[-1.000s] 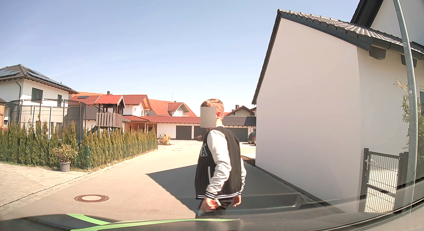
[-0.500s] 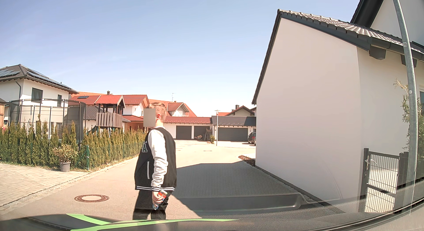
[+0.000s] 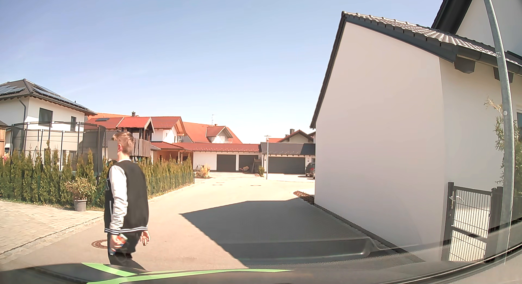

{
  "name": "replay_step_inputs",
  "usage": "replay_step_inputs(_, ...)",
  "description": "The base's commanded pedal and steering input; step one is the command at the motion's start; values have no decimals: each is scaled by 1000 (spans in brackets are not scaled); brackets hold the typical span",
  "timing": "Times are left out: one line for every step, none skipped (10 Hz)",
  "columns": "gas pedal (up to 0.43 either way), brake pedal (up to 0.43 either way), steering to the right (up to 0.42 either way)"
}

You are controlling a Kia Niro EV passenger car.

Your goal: Follow the waypoints while adhering to traffic rules and regulations

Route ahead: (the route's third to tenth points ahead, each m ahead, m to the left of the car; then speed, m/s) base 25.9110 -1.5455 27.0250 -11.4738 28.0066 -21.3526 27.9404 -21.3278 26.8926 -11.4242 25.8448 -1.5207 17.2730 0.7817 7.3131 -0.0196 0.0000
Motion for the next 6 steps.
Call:
replay_step_inputs(0,451,-42)
replay_step_inputs(0,457,-42)
replay_step_inputs(0,457,-41)
replay_step_inputs(0,457,-41)
replay_step_inputs(0,457,-42)
replay_step_inputs(0,451,-42)
